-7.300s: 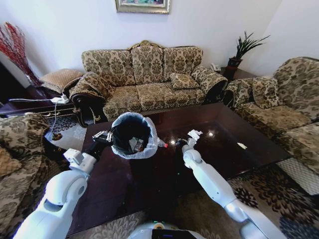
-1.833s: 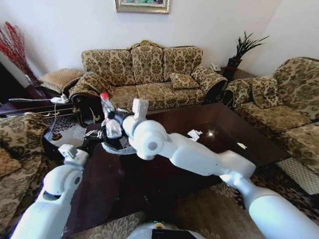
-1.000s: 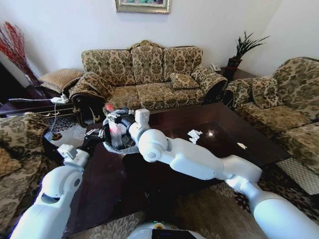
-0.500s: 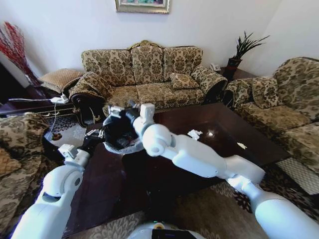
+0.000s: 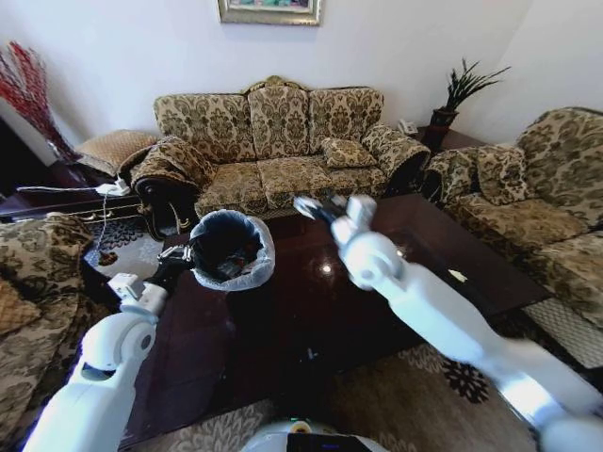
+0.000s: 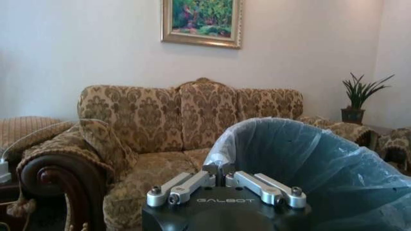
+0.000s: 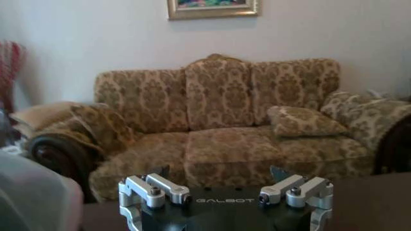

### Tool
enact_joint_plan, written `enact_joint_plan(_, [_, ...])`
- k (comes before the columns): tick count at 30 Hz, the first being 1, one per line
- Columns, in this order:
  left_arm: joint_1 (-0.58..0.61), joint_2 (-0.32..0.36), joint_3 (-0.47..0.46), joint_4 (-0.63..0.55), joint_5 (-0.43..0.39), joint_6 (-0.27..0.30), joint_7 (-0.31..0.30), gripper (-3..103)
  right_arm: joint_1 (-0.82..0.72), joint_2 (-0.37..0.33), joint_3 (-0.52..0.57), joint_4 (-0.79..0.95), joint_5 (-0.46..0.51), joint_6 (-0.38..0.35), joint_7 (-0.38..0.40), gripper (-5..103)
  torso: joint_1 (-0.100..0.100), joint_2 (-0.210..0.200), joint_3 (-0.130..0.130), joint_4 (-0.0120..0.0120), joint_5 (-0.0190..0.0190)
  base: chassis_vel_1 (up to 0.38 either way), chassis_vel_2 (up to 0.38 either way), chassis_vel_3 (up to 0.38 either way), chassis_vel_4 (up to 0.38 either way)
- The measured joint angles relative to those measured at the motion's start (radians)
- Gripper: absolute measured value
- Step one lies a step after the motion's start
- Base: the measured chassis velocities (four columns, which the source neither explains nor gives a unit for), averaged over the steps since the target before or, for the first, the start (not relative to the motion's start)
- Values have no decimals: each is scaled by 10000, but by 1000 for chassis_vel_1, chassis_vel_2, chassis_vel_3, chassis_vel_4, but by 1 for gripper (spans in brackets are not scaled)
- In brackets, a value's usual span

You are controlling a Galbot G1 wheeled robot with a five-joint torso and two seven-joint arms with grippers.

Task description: Move to the front of the table and place the trash on the table into the trash bin.

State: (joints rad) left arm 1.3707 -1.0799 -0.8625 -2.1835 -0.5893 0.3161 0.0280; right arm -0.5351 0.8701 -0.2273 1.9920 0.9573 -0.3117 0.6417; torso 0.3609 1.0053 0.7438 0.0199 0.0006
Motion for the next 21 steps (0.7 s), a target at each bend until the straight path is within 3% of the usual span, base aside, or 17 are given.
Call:
enact_joint_plan(3, [1, -2, -24, 2, -96, -8, 5, 2, -704, -152, 394, -127, -601, 270, -187, 100, 0, 0, 0, 4, -5, 0, 0, 0, 0])
enact_joint_plan(11, [190, -130, -98, -45, -175, -166, 187, 2, -1436, 37, 1244, -97, -997, 385, -109, 100, 1, 0, 0, 7, -10, -46, -52, 63, 50])
enact_joint_plan(21, [316, -192, -108, -63, -153, -306, 266, 2, -2501, 133, 1879, 67, -1400, 439, -157, 100, 0, 0, 0, 1, -4, -211, -210, 241, 238])
